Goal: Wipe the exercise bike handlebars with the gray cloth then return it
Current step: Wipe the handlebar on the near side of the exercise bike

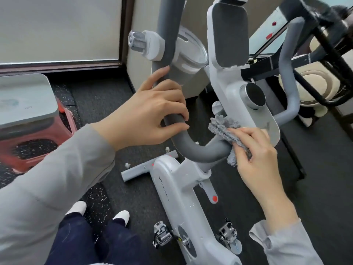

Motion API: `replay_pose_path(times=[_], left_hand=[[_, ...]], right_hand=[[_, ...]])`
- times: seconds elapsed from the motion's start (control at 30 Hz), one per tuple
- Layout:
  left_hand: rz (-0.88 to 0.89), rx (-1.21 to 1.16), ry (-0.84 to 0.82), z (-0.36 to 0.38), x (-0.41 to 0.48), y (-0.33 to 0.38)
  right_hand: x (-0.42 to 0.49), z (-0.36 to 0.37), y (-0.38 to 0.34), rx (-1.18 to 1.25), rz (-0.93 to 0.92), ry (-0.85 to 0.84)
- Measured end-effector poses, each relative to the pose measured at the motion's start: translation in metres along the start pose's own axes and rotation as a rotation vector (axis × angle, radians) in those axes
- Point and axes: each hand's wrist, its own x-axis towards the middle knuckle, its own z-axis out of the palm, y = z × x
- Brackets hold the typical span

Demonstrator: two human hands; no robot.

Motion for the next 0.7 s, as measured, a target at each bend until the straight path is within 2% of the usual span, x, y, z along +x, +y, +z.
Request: replay_pose_path(times=[0.23, 0.47, 0.7], left_hand=[[0.048, 0.062, -0.041, -0.007, -0.006, 0.01], [0.162, -0.038, -0.071, -0.009, -0.056, 0.025], [0.221, -0.054, -0.384, -0.004, -0.135, 0.022]], right_hand=[[-0.031, 0.009, -0.042, 0.177, 0.107, 0.259], [-0.09, 0.022, -0.097, 0.289, 0.307, 0.397], [-0.171, 0.046, -0.161, 0.366, 0.614, 0.425]])
